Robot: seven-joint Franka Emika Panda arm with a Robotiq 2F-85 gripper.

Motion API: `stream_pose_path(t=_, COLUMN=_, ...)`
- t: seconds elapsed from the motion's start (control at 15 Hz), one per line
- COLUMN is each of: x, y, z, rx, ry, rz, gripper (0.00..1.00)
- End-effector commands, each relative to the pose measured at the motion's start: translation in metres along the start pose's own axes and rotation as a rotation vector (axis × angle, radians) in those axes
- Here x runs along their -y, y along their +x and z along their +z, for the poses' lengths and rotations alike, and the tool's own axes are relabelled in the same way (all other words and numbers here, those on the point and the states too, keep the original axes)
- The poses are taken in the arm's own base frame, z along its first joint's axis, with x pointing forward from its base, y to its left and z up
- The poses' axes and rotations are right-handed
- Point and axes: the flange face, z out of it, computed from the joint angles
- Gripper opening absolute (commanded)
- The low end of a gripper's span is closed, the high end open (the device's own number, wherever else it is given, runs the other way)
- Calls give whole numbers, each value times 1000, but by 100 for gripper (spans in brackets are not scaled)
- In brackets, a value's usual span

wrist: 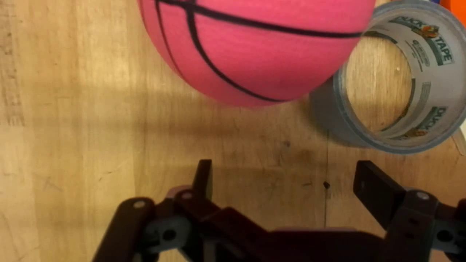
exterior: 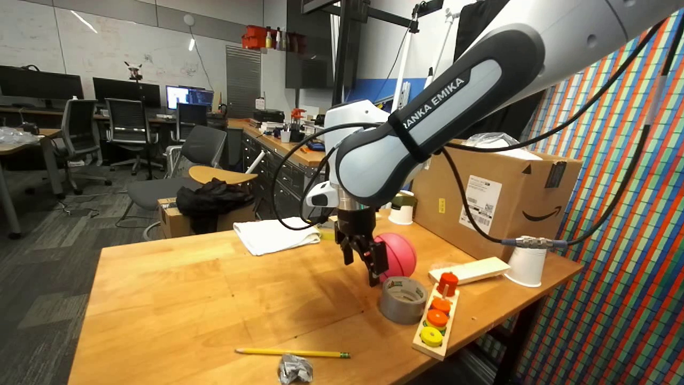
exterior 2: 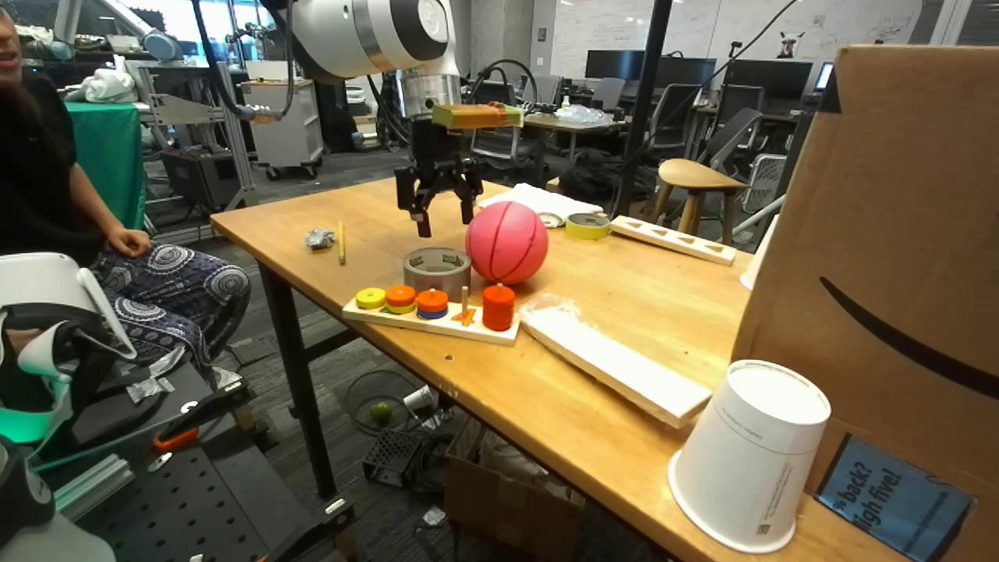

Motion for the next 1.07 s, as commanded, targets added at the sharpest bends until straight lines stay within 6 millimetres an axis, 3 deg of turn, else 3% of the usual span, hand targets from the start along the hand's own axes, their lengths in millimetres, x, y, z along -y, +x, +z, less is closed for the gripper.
stream_pose_path(t=0.0, x=-18, y=-25, z=6, rx=64, ry=33, rz=-2, gripper=100)
stream_pose_path(t=0.27, x=1, y=-80, z=16, rx=220, ry=85, rz=58, gripper=100)
stream_pose_path(t=0.53, x=47, y=-123, z=-32, rx=390, ry=-51, rz=170, gripper=100)
stream_pose_path(t=0.8, x=97, y=-128, z=-79, rx=504, ry=-173, rz=314, gripper=100)
stream_pose_path(t=1.0, x=135, y=-113, z=-107, rx=577, ry=-244, rz=440, gripper=100)
